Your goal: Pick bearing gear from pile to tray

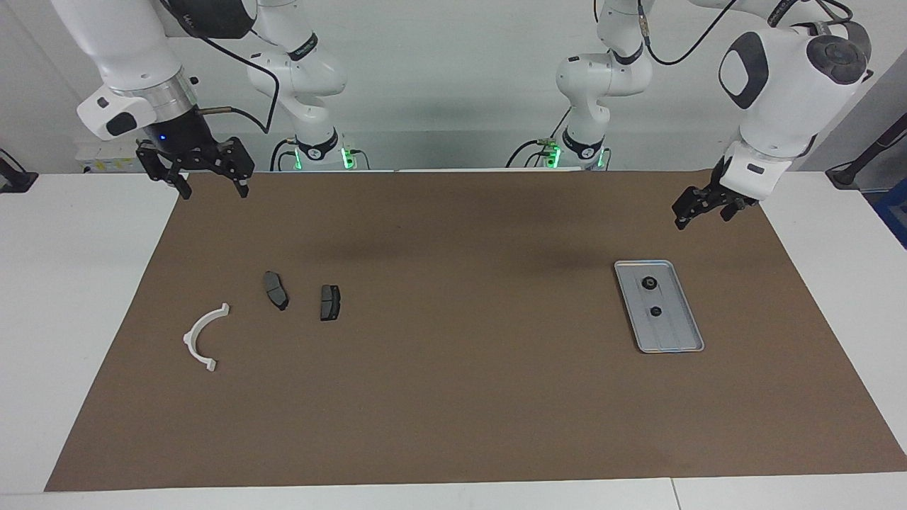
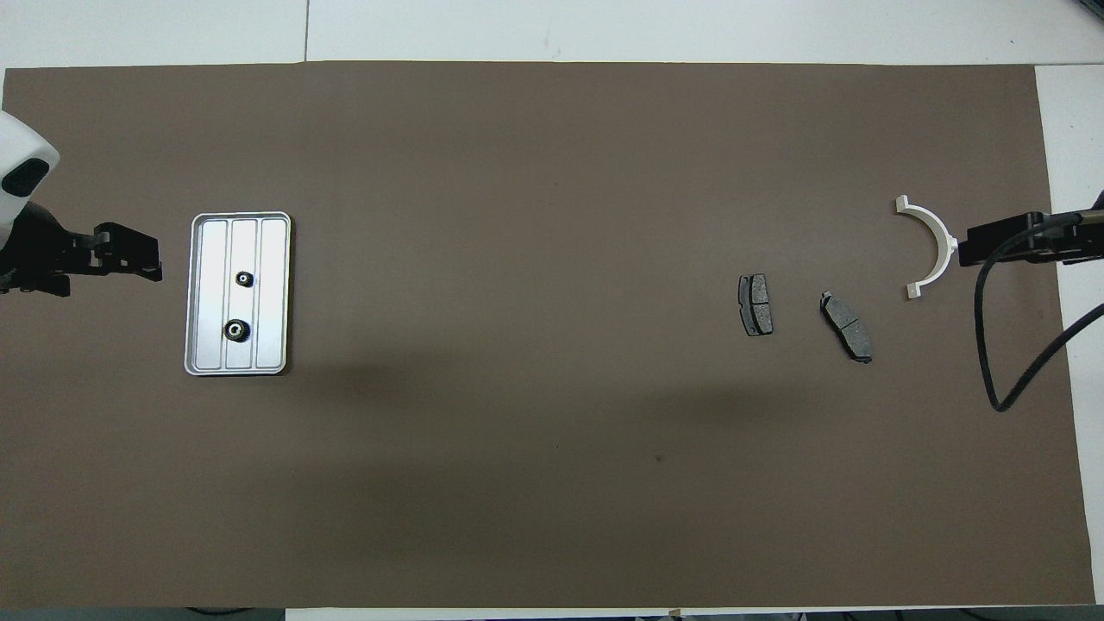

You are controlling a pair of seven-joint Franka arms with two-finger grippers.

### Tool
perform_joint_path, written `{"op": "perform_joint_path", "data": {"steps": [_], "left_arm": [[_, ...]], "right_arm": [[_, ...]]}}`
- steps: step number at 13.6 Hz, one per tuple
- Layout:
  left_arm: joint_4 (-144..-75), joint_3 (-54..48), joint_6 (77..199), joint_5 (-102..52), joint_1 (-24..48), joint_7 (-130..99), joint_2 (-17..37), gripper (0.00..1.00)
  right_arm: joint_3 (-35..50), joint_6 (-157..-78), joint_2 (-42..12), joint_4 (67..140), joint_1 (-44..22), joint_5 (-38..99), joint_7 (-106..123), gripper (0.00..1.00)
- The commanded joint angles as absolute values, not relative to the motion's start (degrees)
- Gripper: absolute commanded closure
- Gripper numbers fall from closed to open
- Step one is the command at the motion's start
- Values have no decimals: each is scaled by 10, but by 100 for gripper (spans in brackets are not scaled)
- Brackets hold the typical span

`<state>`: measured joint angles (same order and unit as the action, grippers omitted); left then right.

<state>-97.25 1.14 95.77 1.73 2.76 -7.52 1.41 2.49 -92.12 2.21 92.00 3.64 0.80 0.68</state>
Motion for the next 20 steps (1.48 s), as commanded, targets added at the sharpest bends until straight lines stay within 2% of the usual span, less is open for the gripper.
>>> {"op": "perform_joint_path", "data": {"steps": [1, 6, 9, 20], "left_arm": [[-962, 11, 941, 11, 28, -65, 4, 0], [-953, 8, 932, 10, 30, -66, 3, 0], [-921, -4, 897, 8, 30, -65, 4, 0], [-943, -1, 929, 8, 30, -29, -6, 0]], "right_arm": [[33, -913, 25, 925, 45, 5, 7, 0], [33, -912, 20, 925, 44, 5, 7, 0], [33, -910, 19, 925, 44, 5, 7, 0], [33, -909, 19, 924, 43, 4, 7, 0]]}}
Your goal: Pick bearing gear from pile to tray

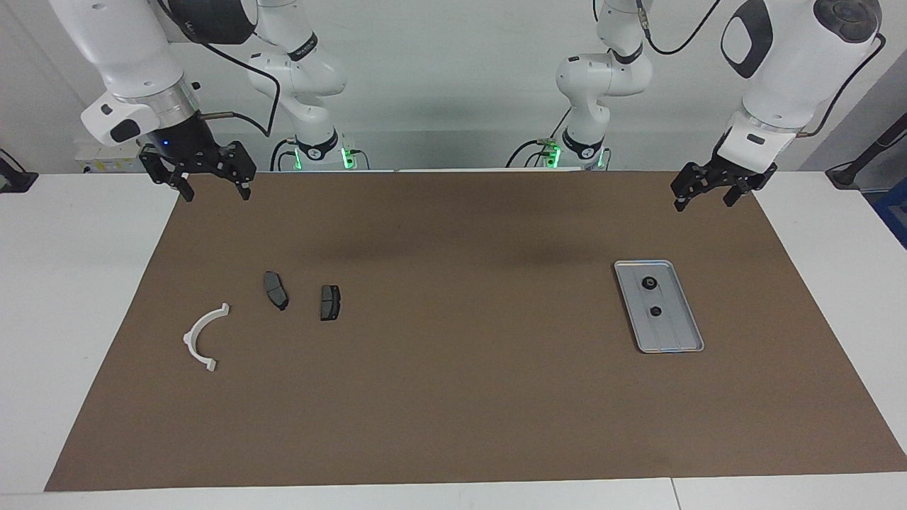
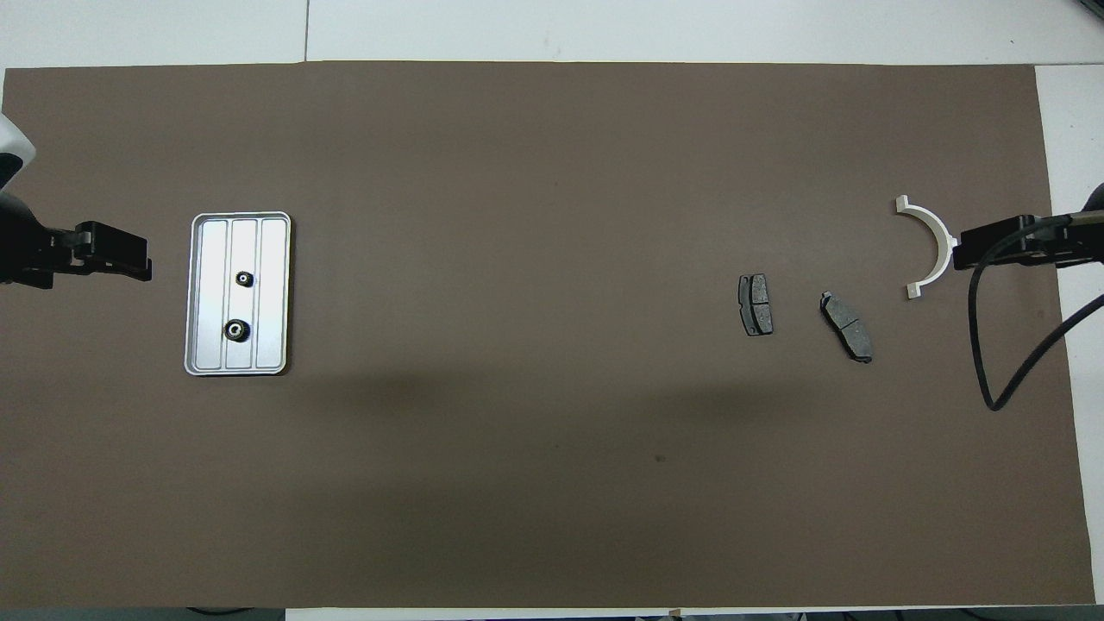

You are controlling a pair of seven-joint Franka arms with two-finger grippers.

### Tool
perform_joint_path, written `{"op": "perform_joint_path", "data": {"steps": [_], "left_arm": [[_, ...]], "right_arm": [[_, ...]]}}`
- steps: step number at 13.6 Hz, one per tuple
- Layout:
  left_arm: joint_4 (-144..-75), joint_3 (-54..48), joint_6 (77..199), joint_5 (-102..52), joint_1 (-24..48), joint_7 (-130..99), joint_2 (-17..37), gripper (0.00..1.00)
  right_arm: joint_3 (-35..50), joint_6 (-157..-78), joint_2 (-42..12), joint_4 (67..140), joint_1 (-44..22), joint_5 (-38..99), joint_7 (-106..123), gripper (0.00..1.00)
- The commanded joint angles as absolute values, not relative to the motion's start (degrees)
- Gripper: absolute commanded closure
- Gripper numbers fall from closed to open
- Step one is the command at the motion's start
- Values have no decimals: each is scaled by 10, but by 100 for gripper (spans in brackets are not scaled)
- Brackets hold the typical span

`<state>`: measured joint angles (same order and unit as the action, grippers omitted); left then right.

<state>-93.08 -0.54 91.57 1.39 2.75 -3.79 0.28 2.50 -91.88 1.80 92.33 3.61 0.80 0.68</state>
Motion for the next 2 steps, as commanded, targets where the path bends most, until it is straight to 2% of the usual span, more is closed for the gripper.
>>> {"op": "perform_joint_path", "data": {"steps": [1, 2], "left_arm": [[-944, -1, 930, 8, 30, -30, -6, 0], [-945, -1, 930, 8, 30, -30, -7, 0]], "right_arm": [[33, -910, 19, 924, 43, 4, 7, 0], [33, -909, 19, 924, 43, 4, 7, 0]]}}
